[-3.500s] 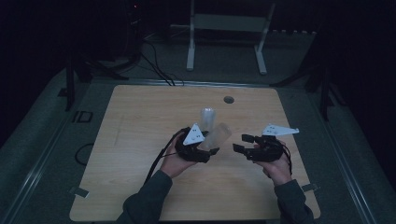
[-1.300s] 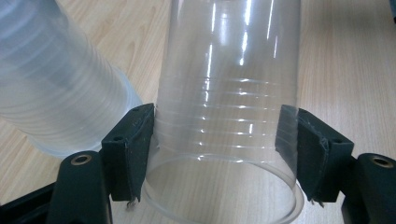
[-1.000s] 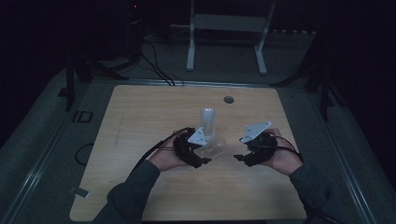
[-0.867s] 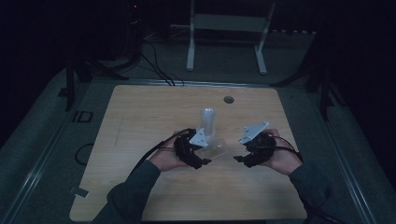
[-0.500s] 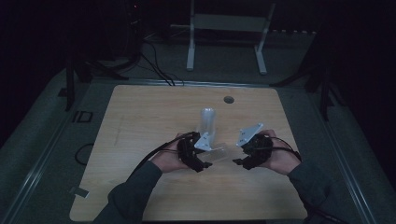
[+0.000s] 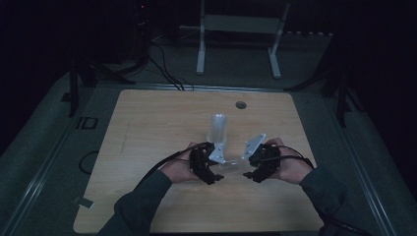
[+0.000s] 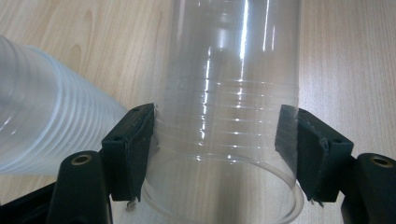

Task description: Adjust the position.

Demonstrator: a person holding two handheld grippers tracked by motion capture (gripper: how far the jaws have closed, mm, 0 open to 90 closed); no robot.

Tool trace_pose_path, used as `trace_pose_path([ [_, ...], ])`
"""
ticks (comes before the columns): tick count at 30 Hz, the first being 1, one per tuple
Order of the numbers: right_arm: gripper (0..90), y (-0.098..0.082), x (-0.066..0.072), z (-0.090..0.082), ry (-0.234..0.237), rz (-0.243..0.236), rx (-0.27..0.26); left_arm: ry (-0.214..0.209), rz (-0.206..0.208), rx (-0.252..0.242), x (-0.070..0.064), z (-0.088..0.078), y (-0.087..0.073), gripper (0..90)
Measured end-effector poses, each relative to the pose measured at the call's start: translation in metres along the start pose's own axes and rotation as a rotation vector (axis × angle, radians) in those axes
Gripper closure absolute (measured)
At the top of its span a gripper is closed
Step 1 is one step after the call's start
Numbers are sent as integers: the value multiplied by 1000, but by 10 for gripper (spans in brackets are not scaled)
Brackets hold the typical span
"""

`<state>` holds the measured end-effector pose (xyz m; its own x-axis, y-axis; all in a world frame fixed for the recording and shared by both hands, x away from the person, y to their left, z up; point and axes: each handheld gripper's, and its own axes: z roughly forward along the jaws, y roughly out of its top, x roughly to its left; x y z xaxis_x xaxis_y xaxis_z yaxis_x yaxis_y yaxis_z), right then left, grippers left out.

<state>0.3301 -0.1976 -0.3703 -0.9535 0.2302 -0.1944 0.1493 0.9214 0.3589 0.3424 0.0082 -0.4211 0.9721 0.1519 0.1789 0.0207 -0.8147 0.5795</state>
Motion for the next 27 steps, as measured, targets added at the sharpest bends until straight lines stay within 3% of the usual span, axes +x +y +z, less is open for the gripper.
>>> trace_pose_path([
  [21, 343, 14, 5, 16, 45, -54, 88, 14, 60, 55, -10, 8, 4, 296],
  [27, 334, 17, 9, 23, 52, -68, 108, 6, 49, 48, -12, 10, 4, 296],
])
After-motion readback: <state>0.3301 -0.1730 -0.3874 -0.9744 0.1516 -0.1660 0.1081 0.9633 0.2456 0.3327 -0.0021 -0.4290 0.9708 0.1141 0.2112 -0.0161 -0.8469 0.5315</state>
